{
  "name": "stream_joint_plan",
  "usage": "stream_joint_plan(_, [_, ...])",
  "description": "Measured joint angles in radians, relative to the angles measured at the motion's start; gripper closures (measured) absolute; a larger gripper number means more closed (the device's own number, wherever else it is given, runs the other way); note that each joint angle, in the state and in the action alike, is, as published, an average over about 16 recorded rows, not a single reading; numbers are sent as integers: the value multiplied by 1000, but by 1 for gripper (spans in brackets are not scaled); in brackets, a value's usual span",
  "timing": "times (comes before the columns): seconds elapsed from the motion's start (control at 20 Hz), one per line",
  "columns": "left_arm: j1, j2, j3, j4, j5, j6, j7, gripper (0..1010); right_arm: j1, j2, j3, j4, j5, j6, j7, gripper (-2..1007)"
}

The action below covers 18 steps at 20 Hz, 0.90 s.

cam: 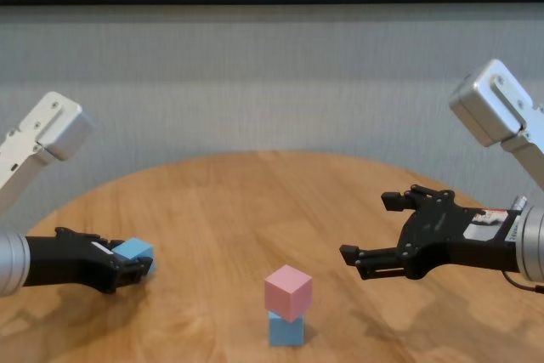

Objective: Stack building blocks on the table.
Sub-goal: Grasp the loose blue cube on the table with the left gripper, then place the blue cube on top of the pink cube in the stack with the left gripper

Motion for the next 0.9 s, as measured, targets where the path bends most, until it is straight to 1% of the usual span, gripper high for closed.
stream_joint_plan(0.2, [3,2,0,-10,2,-2,1,554,0,0,0,0,0,0,0,4])
stream_joint_plan(0.4, [9,7,-3,-36,1,-2,1,604,0,0,0,0,0,0,0,4])
stream_joint_plan(0.65, [19,21,-10,-97,-5,-2,-7,613,0,0,0,0,0,0,0,4])
stream_joint_plan(0.9, [31,41,-12,-169,-18,3,-24,613,0,0,0,0,0,0,0,4])
